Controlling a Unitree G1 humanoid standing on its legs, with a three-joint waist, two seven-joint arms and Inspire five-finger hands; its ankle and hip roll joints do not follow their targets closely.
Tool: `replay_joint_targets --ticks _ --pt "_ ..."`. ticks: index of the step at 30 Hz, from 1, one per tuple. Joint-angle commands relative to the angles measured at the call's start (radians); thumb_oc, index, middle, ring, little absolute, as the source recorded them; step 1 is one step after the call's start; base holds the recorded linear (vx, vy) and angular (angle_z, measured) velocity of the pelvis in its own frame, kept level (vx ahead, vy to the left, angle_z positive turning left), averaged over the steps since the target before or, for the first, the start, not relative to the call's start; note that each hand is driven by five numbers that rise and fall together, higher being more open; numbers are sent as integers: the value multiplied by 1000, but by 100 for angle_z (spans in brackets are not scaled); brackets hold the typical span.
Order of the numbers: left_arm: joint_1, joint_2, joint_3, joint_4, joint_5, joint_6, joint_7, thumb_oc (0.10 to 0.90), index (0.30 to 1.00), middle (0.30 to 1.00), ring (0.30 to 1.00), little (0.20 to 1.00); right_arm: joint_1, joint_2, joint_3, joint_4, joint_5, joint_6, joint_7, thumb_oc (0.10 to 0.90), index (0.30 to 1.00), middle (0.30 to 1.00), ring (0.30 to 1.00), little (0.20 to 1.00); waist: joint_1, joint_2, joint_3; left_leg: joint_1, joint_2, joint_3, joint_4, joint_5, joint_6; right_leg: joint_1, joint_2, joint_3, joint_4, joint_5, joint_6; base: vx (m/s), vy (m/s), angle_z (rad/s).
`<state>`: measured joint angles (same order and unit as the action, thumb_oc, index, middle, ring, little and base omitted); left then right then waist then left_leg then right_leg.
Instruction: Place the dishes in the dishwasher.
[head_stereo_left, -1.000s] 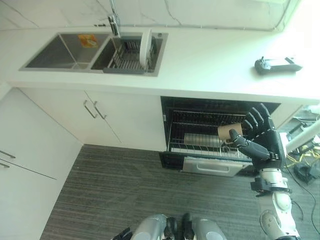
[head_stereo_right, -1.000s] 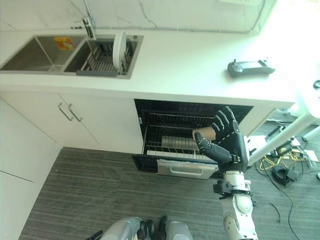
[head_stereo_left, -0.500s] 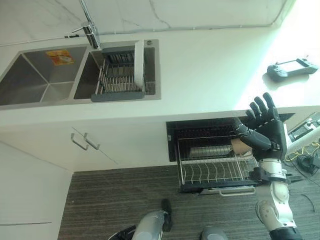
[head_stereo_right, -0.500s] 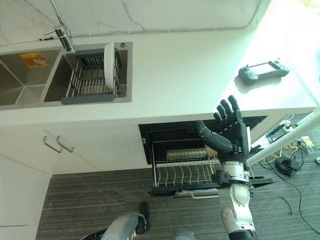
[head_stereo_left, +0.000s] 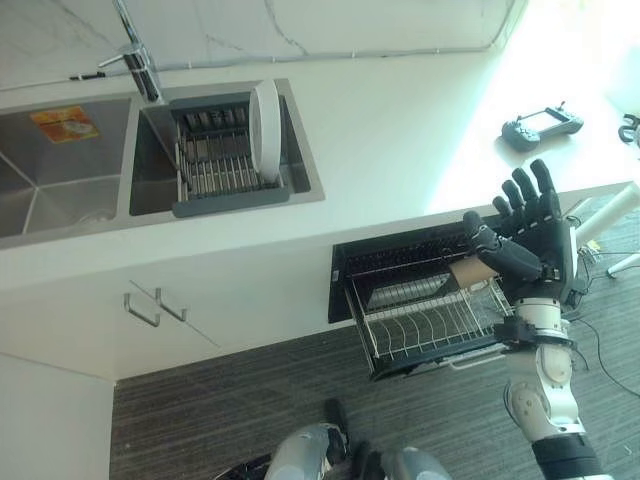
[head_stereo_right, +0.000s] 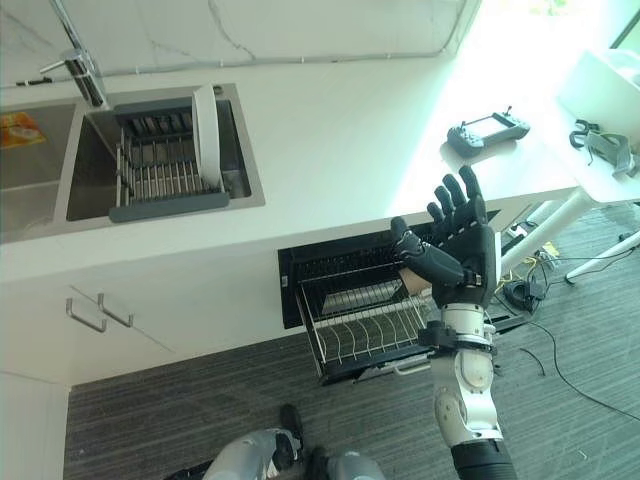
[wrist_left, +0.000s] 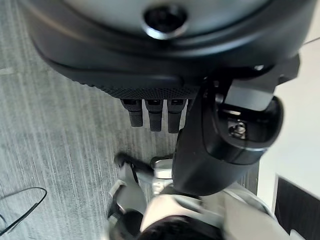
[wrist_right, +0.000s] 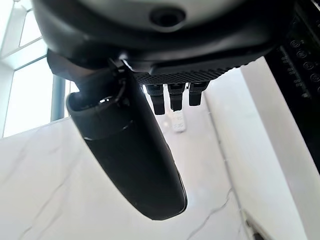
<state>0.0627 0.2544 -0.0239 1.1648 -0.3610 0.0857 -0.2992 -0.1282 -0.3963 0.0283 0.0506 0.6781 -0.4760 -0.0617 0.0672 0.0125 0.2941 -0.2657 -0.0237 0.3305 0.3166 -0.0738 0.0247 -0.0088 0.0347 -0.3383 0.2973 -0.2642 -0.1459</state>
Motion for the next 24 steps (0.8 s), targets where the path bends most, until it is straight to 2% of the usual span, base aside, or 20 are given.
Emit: replay_joint_targets --ticks 1,2,4,5,8,9,10,11,13,15,16,17,18,19,20,22,23,24 --pt "24 -71 -67 13 8 -39 -52 800 900 900 900 900 -84 -53 -65 -120 5 -81 46 800 900 900 900 900 -19 -6 -4 61 7 -136 -17 -105 14 56 -45 95 3 -63 165 -63 -112 9" --pt "33 -72 -55 3 -9 -83 -35 800 900 900 900 900 -67 -55 -64 -125 -3 -60 63 800 900 900 900 900 -30 -14 -4 111 -9 -90 -17 -128 37 44 -62 90 3 -50 158 -43 -73 32" --pt "42 -71 -52 -17 0 -111 -30 800 900 900 900 900 -54 -49 -55 -119 -11 -47 72 800 900 900 900 900 -26 -27 2 137 -33 -113 -17 -130 38 47 -74 101 3 -39 155 4 -4 49" --pt "48 -72 -52 -30 -6 -120 -28 800 900 900 900 900 -51 -45 -49 -113 -13 -40 76 800 900 900 900 900 -23 -27 5 139 -29 -132 -17 -131 33 49 -73 110 3 -37 155 41 77 27" --pt "50 -73 -46 -64 1 -96 -26 800 900 900 900 900 -47 -36 -30 -100 -25 -29 77 800 900 900 900 900 -18 -21 2 117 34 -183 -17 -97 -10 60 -68 119 3 -44 152 73 178 14" --pt "24 -70 -50 -58 89 -74 2 800 900 900 900 900 -42 -46 -21 -105 -38 -32 82 800 900 900 900 900 -25 -13 -7 78 94 -227 -17 -50 -36 56 -75 116 3 -38 147 58 278 -5" --pt "19 -69 -54 -56 113 -74 10 800 900 900 900 900 -42 -48 -21 -106 -38 -33 81 800 900 900 900 900 -27 -12 -9 78 97 -226 -17 -51 -36 57 -77 115 3 -39 149 140 515 10" --pt "-15 -63 -92 -41 127 -39 29 800 900 900 900 900 -35 -55 -29 -132 -41 -23 53 800 900 900 900 900 -51 2 -17 90 121 -199 -17 -70 -37 62 -95 92 3 -42 157 166 419 23" --pt "-29 -64 -106 -47 99 -25 27 800 900 900 900 900 -29 -57 -27 -144 -22 -21 41 800 900 900 900 900 -54 12 -25 112 101 -214 -17 -96 -25 67 -111 87 3 -37 168 176 406 28" --pt "-33 -62 -114 -56 135 -24 34 800 900 900 900 900 -18 -46 -32 -155 -31 -22 38 800 900 900 900 900 -51 25 -28 129 73 -236 -17 -123 -1 88 -115 80 3 -26 175 180 313 3" --pt "-33 -55 -123 -57 139 -20 39 800 900 900 900 900 -15 -39 -36 -156 -31 -16 38 800 900 900 900 900 -52 29 -30 138 54 -247 -17 -137 23 107 -113 80 26 10 185 192 355 -5" --pt "-32 -49 -133 -59 119 -5 43 800 900 900 900 900 -18 -32 -25 -156 -33 -31 32 800 900 900 900 900 -54 27 -28 147 23 -256 -17 -153 57 58 -135 93 183 58 213 161 329 8" --pt "-32 -47 -134 -57 115 -2 44 800 900 900 900 900 -14 -24 -18 -160 -44 -38 29 800 900 900 900 900 -57 26 -24 153 8 -259 -17 -161 72 18 -148 100 286 81 226 118 280 6" --pt "-32 -44 -139 -54 114 2 49 800 900 900 900 900 -8 -17 -13 -161 -59 -48 29 800 900 900 900 900 -61 27 -19 163 -1 -259 -17 -167 84 -27 -160 103 367 100 231 78 177 17" --pt "-29 -43 -143 -52 105 2 60 800 900 900 900 900 -9 -10 -6 -153 -61 -56 41 800 900 900 900 900 -62 32 -11 173 -3 -258 -17 -173 89 -68 -172 102 387 115 229 59 109 17" --pt "-29 -37 -137 -55 82 7 64 800 900 900 900 900 -24 -15 0 -136 -50 -63 69 800 900 900 900 900 -65 45 2 183 20 -250 -17 -172 73 -80 -161 94 235 84 213 30 -19 -7" --pt "-37 -31 -128 -53 72 10 52 800 900 900 900 900 -32 -23 2 -136 -47 -64 75 800 900 900 900 900 -72 47 13 189 23 -250 -17 -178 71 -96 -166 111 166 109 222 32 -113 -30" --pt "-49 -24 -114 -60 66 21 45 800 900 900 900 900 -36 -32 -11 -135 -39 -61 85 800 900 900 900 900 -80 46 21 187 32 -254 -17 -178 67 -80 -146 135 98 74 211 45 -131 -30"
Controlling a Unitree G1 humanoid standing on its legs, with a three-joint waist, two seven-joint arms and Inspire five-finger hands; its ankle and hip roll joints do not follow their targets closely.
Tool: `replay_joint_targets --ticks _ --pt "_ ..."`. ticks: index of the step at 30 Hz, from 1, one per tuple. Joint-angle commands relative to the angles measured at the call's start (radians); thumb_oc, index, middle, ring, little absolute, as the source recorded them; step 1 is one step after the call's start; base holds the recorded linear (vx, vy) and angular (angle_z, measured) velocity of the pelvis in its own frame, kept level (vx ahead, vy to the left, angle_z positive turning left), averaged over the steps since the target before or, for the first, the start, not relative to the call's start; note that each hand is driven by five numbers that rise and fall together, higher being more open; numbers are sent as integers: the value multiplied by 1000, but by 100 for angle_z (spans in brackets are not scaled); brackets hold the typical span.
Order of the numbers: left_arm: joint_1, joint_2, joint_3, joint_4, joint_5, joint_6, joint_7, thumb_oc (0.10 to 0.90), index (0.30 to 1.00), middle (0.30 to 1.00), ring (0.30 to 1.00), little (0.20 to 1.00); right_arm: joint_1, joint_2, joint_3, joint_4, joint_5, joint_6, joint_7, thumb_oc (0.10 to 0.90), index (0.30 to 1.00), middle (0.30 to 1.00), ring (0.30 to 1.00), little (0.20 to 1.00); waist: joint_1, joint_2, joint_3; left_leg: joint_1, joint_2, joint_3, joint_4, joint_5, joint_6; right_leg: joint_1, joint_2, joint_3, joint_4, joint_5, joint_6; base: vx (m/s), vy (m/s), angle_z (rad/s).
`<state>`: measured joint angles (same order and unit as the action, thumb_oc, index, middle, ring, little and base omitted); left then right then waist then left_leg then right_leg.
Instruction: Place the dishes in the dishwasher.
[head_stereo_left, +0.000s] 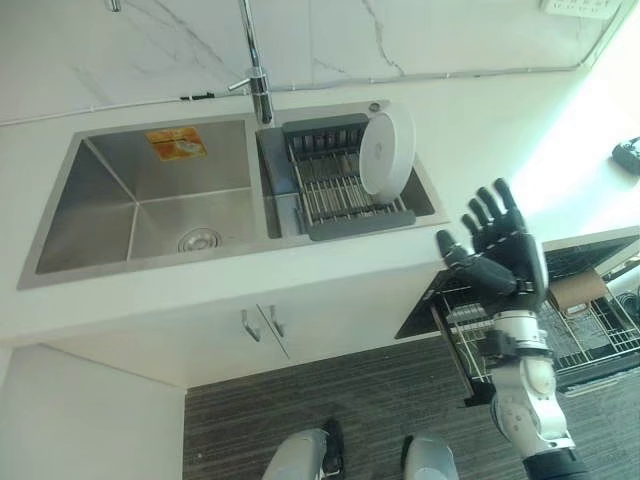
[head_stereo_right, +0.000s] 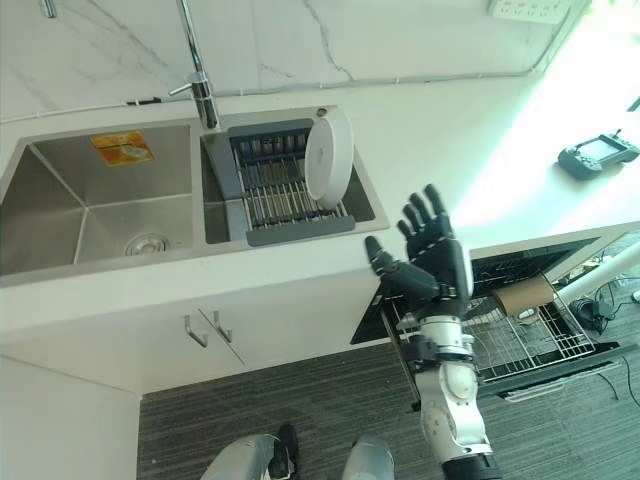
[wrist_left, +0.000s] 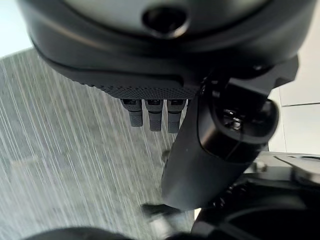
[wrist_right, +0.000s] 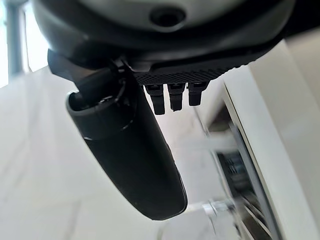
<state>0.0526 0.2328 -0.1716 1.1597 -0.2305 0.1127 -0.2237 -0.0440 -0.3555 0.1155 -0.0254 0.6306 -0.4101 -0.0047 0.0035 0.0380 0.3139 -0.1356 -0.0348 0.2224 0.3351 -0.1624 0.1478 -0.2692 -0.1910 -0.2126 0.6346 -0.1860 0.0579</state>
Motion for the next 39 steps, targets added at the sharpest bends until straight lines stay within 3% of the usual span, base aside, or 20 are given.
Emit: replay_joint_targets --ticks 1,3,9,20,28,31,35,39 --pt "-43 -2 38 -55 -75 -4 -28 800 900 900 900 900 -123 -81 -100 -57 16 -124 31 800 900 900 900 900 -15 17 1 55 48 -145 -35 -85 -63 201 85 8 -323 2 5 77 -247 -10" --pt "-32 -10 34 -52 -116 -10 -18 800 900 900 900 900 -146 -95 -104 -34 26 -128 43 800 900 900 900 900 0 -9 -11 40 57 -128 -35 -72 -86 184 75 5 -335 -17 12 68 -280 5" --pt "6 -46 29 -25 -63 -46 2 800 900 900 900 900 -144 -107 -103 -60 17 -109 -5 800 900 900 900 900 16 -30 -34 29 95 -126 -35 -55 -129 200 77 -18 -335 -47 -1 81 -193 5" --pt "12 -49 20 -12 -39 -49 16 800 900 900 900 900 -143 -123 -120 -69 -8 -114 -40 800 900 900 900 900 10 -15 -49 38 121 -122 -35 -42 -167 217 74 -44 -335 -65 -15 37 -70 5" --pt "16 -50 17 14 -15 -41 26 800 900 900 900 900 -155 -131 -144 -80 -70 -200 -153 800 900 900 900 900 13 -8 -69 53 128 -119 -35 -52 -178 241 67 -58 -335 -77 -15 30 -15 4" --pt "18 -50 13 19 -7 -34 29 800 900 900 900 900 -165 -136 -151 -91 -60 -186 -147 800 900 900 900 900 15 -6 -72 58 127 -119 -35 -55 -178 247 65 -60 -335 -78 -15 30 1 1" --pt "22 -41 -10 40 25 -34 32 800 900 900 900 900 -232 -132 -126 -79 2 -87 -157 800 900 900 900 900 33 -8 -85 69 119 -122 -35 -63 -180 252 59 -60 -335 -80 -10 78 -14 3" --pt "22 -35 -27 49 31 -20 35 800 900 900 900 900 -313 -120 -99 -31 17 -53 -203 800 900 900 900 900 45 -13 -91 83 118 -114 -35 -68 -178 253 54 -61 -335 -80 -9 68 -21 2"
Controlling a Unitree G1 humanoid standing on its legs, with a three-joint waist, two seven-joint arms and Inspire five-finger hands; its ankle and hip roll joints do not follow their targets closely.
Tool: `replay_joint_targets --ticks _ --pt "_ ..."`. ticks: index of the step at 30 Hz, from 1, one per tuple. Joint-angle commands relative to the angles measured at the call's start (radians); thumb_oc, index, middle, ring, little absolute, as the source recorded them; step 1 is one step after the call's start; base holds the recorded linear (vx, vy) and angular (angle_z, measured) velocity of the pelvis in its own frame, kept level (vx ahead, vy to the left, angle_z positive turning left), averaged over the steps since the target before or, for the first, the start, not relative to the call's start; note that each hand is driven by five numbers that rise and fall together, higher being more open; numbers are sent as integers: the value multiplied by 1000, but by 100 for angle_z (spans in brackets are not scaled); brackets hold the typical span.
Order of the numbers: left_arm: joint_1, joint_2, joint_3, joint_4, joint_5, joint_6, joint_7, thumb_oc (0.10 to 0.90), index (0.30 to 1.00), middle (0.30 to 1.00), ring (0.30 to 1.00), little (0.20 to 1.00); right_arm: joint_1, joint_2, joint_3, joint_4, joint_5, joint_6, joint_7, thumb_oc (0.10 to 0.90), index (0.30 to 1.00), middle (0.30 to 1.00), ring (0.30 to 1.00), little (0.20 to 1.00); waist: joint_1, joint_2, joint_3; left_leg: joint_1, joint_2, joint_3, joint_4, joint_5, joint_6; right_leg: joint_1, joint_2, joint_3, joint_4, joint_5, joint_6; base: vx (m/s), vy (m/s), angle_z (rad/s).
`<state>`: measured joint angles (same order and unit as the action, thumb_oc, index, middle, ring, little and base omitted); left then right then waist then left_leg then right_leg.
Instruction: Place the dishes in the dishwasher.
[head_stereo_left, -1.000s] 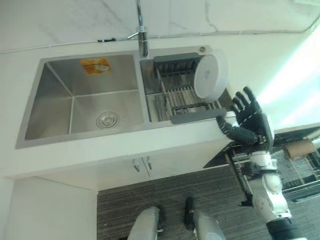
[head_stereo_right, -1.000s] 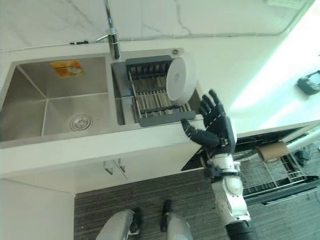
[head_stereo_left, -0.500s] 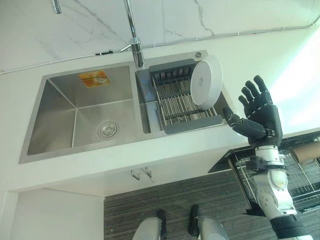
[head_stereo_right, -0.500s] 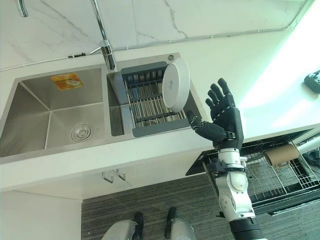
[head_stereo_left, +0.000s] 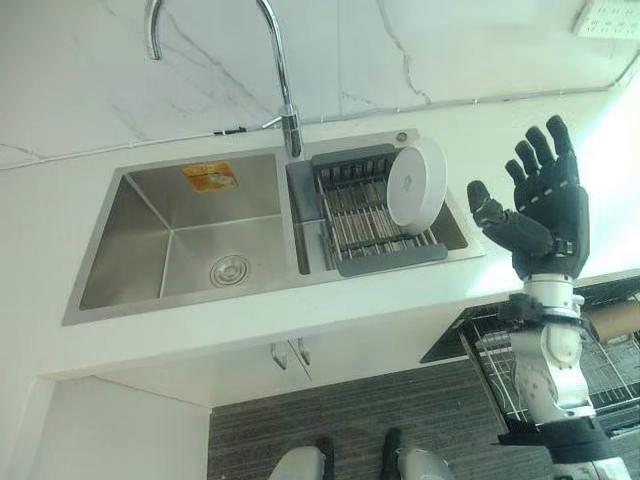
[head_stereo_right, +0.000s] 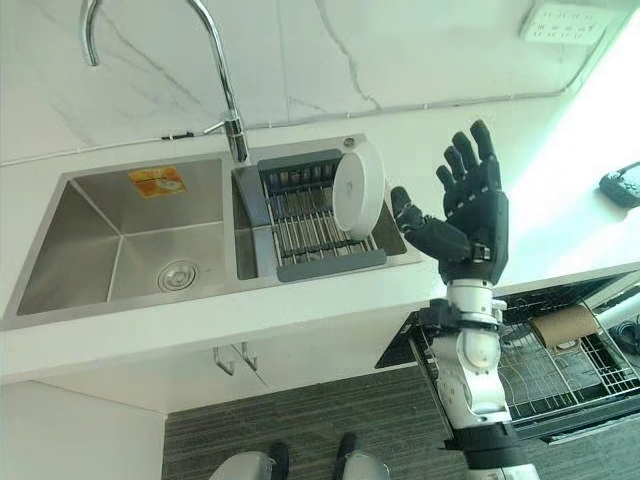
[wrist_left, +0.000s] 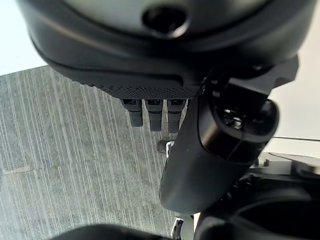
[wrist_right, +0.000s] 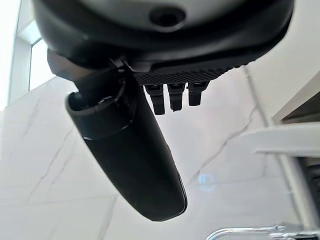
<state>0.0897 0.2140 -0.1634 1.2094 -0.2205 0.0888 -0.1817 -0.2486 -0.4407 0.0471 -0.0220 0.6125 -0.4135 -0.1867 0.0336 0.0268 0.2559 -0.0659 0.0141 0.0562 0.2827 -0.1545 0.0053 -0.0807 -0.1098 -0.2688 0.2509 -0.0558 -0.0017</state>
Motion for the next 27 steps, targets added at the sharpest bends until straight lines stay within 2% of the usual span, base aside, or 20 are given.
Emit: replay_joint_targets --ticks 1,6,10,21,27 --pt "-14 -12 -40 3 19 12 -12 800 900 900 900 900 -150 -26 -26 -10 31 -26 -39 800 900 900 900 900 21 -2 -33 17 69 55 17 -76 -35 65 -29 -8 49 -210 50 73 -5 1" --pt "-10 4 -55 25 21 13 -26 800 900 900 900 900 -285 -23 -3 84 49 56 -94 800 900 900 900 900 45 -2 -37 20 66 44 17 -81 -37 71 -32 -19 49 -214 50 52 -5 5" --pt "-13 15 -71 20 21 12 -47 800 900 900 900 900 -336 -41 -1 136 47 77 -123 800 900 900 900 900 58 0 -39 22 64 38 17 -81 -37 76 -36 -26 49 -214 51 37 -3 6" --pt "-13 30 -89 24 29 7 -52 800 900 900 900 900 -428 -76 -2 250 29 94 -163 800 900 900 900 900 79 11 -36 23 57 23 17 -81 -38 84 -44 -38 49 -214 50 11 4 1" --pt "-10 33 -92 29 35 -4 -51 800 900 900 900 900 -442 -83 1 288 13 65 -199 800 900 900 900 900 85 14 -36 24 54 18 17 -82 -37 89 -47 -41 49 -214 50 20 2 4"
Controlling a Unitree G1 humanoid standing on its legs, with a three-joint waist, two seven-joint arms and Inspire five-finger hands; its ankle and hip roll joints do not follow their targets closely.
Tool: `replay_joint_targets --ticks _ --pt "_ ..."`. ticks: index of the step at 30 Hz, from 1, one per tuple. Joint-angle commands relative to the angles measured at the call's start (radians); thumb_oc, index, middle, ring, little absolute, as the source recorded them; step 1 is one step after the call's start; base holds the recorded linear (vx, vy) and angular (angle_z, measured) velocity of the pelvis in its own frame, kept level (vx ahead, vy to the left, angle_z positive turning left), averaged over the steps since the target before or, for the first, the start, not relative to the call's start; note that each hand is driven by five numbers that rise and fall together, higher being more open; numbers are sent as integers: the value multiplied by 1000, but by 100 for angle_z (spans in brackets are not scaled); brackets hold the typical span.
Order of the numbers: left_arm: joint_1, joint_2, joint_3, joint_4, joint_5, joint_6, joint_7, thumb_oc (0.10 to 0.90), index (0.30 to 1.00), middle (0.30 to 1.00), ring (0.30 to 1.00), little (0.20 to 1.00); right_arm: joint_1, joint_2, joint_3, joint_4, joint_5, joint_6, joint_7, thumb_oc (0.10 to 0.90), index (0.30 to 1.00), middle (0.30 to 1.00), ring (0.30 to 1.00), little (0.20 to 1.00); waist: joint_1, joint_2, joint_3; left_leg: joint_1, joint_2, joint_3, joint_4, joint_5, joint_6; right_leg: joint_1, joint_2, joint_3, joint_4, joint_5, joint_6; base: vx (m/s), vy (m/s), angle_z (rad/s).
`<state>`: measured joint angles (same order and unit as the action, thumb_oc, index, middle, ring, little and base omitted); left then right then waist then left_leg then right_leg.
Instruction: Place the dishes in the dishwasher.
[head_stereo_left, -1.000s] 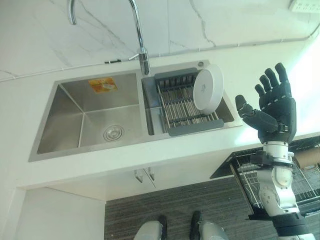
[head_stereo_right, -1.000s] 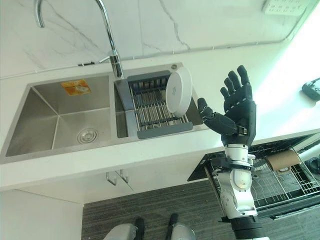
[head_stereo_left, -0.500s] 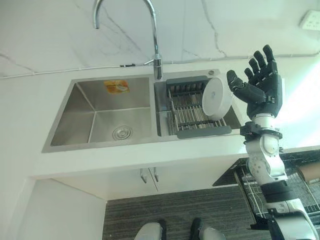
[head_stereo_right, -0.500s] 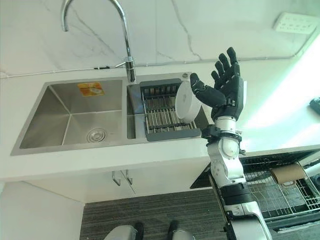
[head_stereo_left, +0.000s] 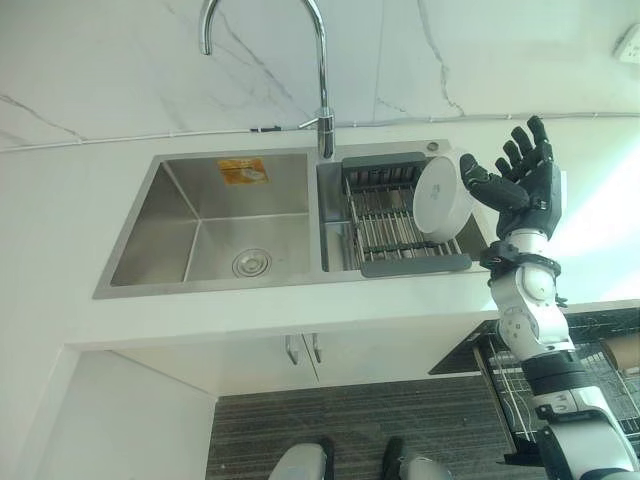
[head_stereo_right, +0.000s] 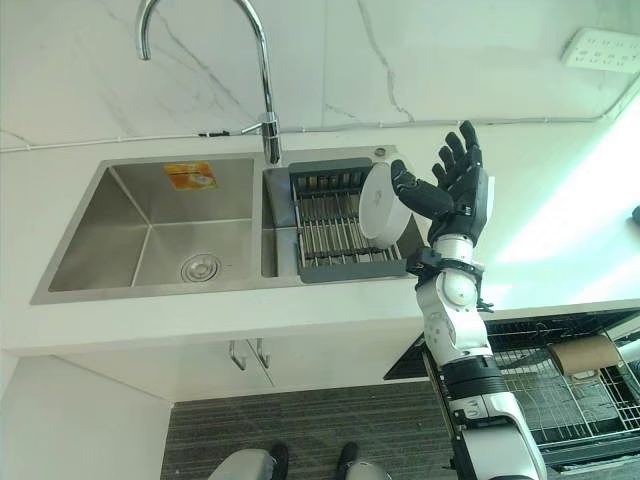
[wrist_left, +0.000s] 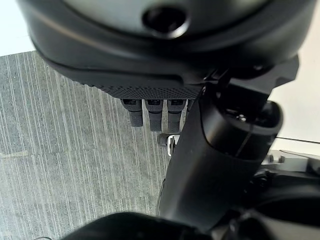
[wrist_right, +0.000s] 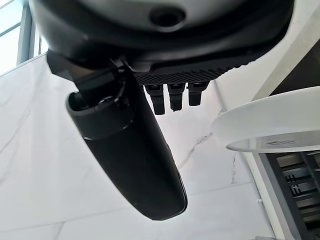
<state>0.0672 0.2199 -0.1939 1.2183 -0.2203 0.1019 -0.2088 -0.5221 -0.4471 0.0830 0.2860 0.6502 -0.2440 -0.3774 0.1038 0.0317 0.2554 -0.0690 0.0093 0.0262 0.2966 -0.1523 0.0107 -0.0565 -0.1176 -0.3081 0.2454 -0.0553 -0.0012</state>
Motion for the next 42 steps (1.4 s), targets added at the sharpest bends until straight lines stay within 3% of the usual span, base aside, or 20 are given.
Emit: replay_joint_targets --ticks 1,21,28,29,30,42 --pt "13 26 -60 20 34 -17 -23 800 900 900 900 900 -169 -78 -37 -18 -27 -105 -11 800 900 900 900 900 16 9 -36 27 58 48 3 -85 -43 65 -39 -2 55 -215 50 28 4 6" --pt "17 36 -79 17 54 -21 -9 800 900 900 900 900 -202 -74 -23 96 23 -48 16 800 900 900 900 900 30 19 -20 17 57 35 3 -75 -48 69 -46 -15 55 -212 46 3 -1 2" --pt "15 40 -82 17 58 -12 -8 800 900 900 900 900 -226 -80 -21 146 34 -1 46 800 900 900 900 900 36 27 -18 9 67 39 3 -64 -57 76 -56 -37 55 -212 44 1 17 12" --pt "15 40 -81 18 59 -12 -9 800 900 900 900 900 -227 -79 -20 150 32 1 49 762 844 844 844 844 37 27 -17 8 67 38 3 -63 -58 76 -56 -38 55 -212 44 5 8 10" --pt "16 43 -80 17 62 -13 -12 800 900 900 900 900 -232 -82 -16 158 28 2 52 400 300 300 300 300 40 28 -17 6 67 37 3 -61 -58 77 -57 -42 55 -212 44 2 3 11" --pt "14 41 -73 16 68 -19 0 800 900 900 900 900 -238 -84 -2 161 -35 5 -15 400 300 300 300 300 45 19 -16 2 74 38 3 -57 -61 79 -53 -46 55 -213 42 -11 -4 3"
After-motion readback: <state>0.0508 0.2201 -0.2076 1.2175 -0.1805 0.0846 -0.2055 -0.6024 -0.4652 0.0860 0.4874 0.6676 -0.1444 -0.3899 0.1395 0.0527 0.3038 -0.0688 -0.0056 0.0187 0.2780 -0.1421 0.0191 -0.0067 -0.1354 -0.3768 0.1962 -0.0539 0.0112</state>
